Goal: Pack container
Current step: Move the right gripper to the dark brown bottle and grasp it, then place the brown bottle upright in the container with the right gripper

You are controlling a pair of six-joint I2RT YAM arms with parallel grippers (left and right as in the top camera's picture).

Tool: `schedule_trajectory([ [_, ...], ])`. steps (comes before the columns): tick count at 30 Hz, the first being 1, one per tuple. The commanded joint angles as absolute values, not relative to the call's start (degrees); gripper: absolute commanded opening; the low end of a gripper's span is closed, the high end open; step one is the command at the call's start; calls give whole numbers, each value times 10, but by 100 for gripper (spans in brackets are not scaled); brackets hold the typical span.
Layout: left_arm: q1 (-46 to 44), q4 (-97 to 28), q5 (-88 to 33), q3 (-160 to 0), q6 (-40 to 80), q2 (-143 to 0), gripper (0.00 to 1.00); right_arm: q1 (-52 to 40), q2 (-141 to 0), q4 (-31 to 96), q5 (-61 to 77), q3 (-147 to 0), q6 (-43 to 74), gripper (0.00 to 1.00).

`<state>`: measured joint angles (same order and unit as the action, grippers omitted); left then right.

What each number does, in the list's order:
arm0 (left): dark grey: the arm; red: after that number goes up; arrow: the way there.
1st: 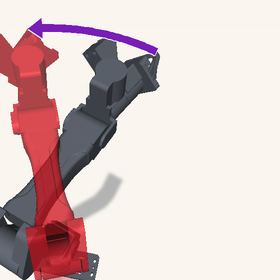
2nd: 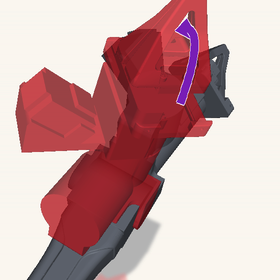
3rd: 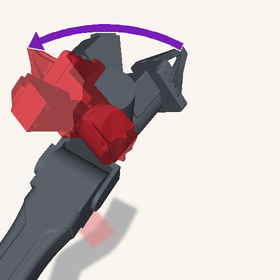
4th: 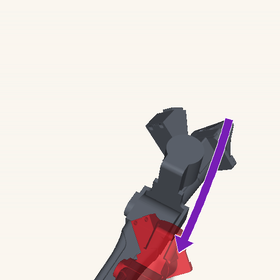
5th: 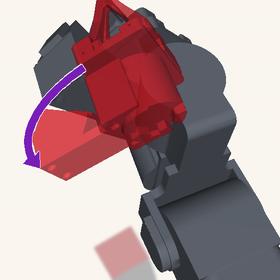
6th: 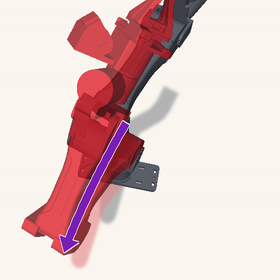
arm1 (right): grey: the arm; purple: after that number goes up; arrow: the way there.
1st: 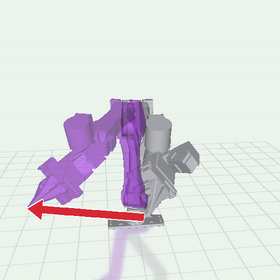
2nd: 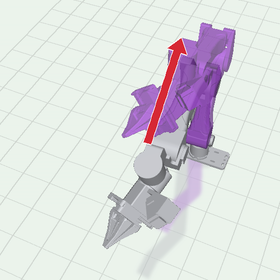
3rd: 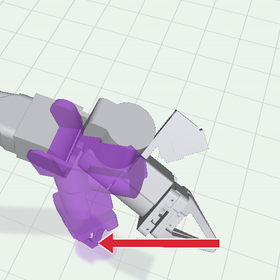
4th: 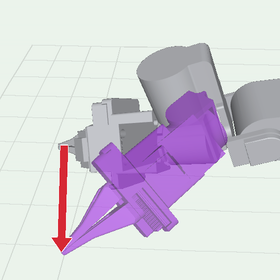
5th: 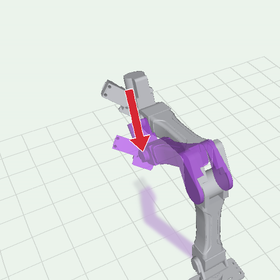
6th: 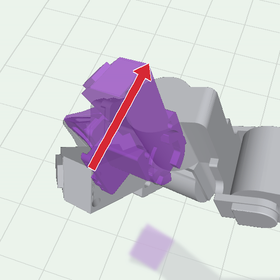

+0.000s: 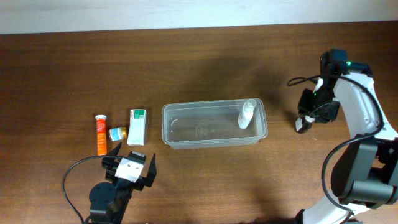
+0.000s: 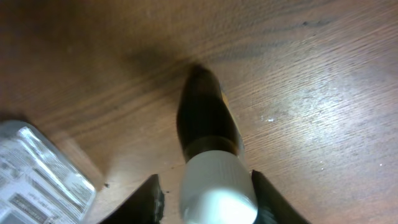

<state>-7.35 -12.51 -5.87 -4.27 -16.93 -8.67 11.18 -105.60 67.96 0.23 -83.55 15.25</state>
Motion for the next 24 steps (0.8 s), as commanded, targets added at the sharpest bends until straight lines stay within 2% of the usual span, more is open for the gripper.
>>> schedule_trajectory([
  [1, -71, -122, -67, -39, -176, -83, 100, 114, -1059, 672, -5, -823, 157, 28],
  [7, -71, -122, -67, -39, -176, -83, 100, 114, -1056, 668, -7, -824, 157, 23],
  [9, -71, -122, -67, -39, -176, -83, 100, 114, -1054, 669, -6, -825, 157, 16],
  [14, -71, -122, -67, -39, -176, -83, 100, 112, -1031, 682, -6, -838, 157, 11],
  [19, -71, -122, -67, -39, -176, -83, 100, 106, -976, 725, -6, -871, 157, 6],
  [24, -71, -122, -67, -39, -176, -83, 100, 62, -894, 776, -6, -909, 157, 4],
])
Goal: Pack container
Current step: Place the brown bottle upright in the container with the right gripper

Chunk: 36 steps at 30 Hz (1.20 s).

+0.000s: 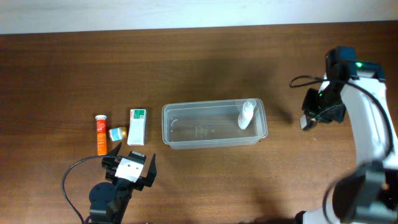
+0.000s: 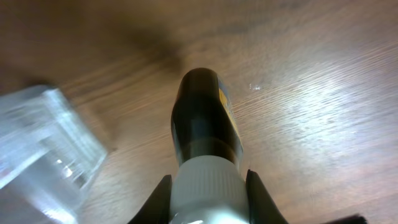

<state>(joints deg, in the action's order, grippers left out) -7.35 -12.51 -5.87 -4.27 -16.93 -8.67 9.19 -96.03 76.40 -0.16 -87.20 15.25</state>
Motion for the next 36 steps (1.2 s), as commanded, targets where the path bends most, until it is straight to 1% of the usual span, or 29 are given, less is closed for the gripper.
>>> schedule_trajectory([
  [1, -71, -122, -67, -39, -176, -83, 100, 46, -874, 786, -3, -917, 158, 4],
  [6, -71, -122, -67, -39, -176, -83, 100, -60, -788, 805, -3, -948, 178, 4],
  [7, -71, -122, -67, -39, -176, -83, 100, -95, -769, 803, -3, -950, 194, 4],
  [9, -71, -122, -67, -39, -176, -83, 100, -136, -754, 802, -3, -950, 221, 4],
  [14, -71, -122, -67, -39, -176, -83, 100, -229, -766, 793, -3, -945, 276, 4],
  [17, -71, -122, -67, -39, -176, -83, 100, -265, -796, 769, -5, -935, 307, 4],
  [23, -71, -122, -67, -39, -176, -83, 100, -302, -897, 723, -7, -932, 357, 4],
  [28, -71, -122, -67, -39, -176, -83, 100, -299, -985, 710, -19, -932, 399, 4],
  [36, -71, -122, -67, -39, -176, -83, 100, -299, -1078, 672, -54, -932, 440, 4],
])
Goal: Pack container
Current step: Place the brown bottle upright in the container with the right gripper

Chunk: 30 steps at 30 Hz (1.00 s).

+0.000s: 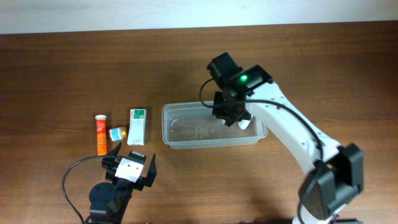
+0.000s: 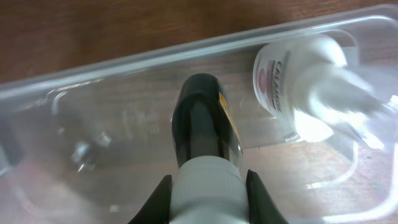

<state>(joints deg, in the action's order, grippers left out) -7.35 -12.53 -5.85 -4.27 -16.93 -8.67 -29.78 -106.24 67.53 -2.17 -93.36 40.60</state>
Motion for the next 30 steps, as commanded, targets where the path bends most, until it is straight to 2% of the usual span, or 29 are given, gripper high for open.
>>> schedule_trajectory([
  [1, -71, -122, -67, -39, -176, -83, 100, -299, -1086, 672, -64, -932, 450, 4],
  [20, -71, -122, -67, -39, -176, -83, 100, -295, -1113, 635, -75, -923, 503, 5],
  [21, -71, -122, -67, -39, -176, -83, 100, -295, -1113, 636, -73, -923, 504, 9],
  [22, -71, -122, -67, -39, -176, -83, 100, -295, -1113, 636, -71, -923, 504, 22],
  [23, -71, -122, -67, -39, -176, -83, 100, -295, -1113, 636, -71, -923, 504, 25],
  [29, -71, -122, -67, -39, -176, -83, 100, -295, -1103, 638, -92, -926, 492, 25],
  [30, -71, -122, -67, -39, -176, -83, 100, -295, -1096, 638, -99, -928, 481, 28],
])
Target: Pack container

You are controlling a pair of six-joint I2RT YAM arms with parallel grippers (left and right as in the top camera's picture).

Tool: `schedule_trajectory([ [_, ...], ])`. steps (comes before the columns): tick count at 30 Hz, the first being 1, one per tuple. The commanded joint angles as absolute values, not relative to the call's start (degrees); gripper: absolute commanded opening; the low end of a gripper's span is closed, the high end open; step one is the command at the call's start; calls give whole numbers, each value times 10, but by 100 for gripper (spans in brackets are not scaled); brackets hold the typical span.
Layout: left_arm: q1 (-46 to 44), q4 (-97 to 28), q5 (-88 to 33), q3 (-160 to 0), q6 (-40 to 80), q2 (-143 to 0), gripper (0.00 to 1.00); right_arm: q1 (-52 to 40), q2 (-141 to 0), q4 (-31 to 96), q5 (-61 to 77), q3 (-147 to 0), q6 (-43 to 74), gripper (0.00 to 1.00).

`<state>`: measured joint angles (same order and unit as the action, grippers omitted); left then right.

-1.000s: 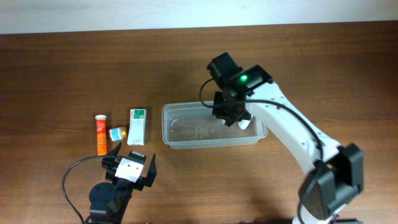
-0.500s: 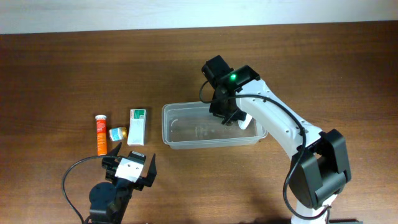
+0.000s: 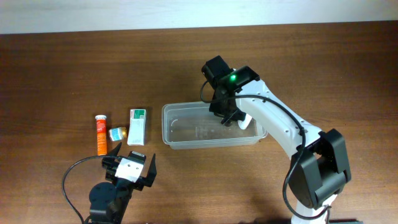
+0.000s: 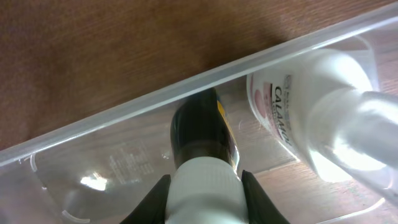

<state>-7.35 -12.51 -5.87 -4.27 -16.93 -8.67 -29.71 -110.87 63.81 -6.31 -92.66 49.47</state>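
A clear plastic container [image 3: 180, 142] lies mid-table. My right gripper [image 4: 204, 202] is shut on a dark brown bottle [image 4: 202, 130] with a white cap [image 4: 204, 193], held inside the container near its far wall. A white calamine bottle [image 4: 323, 118] lies in the container's right end, beside the dark bottle. In the overhead view the right gripper [image 3: 227, 115] hangs over the container's right half. My left gripper [image 3: 132, 169] rests near the front left; its fingers cannot be made out. An orange tube [image 3: 100, 134], a small blue-capped vial [image 3: 116, 133] and a green-and-white box [image 3: 137, 126] lie left of the container.
The right arm [image 3: 280, 124] reaches across from the right, over the container's right end. A black cable [image 3: 71, 180] loops beside the left gripper. The table's far edge [image 3: 199, 28] meets a white wall.
My right gripper has shifted slightly toward the container's far wall and lower, still holding the dark bottle. The calamine bottle now looks closer. The left arm has not moved.
My right gripper stood round the dark bottle on the table far right of the container, jaws still apart. It then held the bottle lifted near the container's right corner. Then it was over the container's inside, and now lower by the far wall.
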Motion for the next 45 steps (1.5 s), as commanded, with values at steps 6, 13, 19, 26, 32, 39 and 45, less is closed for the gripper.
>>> schedule_trajectory([
  [6, -71, -122, -67, -39, -176, -83, 100, -295, -1035, 638, -102, -936, 452, 41],
  [13, -71, -122, -67, -39, -176, -83, 100, -287, -1000, 647, -104, -944, 427, 40],
  [19, -71, -122, -67, -39, -176, -83, 100, -216, -915, 693, -99, -985, 393, 54],
  [26, -71, -122, -67, -39, -176, -83, 100, -24, -804, 755, -77, -990, 357, 86],
  [32, -71, -122, -67, -39, -176, -83, 100, 122, -772, 792, -28, -990, 332, 99],
  [39, -71, -121, -67, -39, -176, -83, 100, 174, -781, 820, -26, -989, 332, 98],
  [45, -71, -50, -29, -74, -123, -83, 100, 174, -790, 823, -26, -989, 332, 98],
])
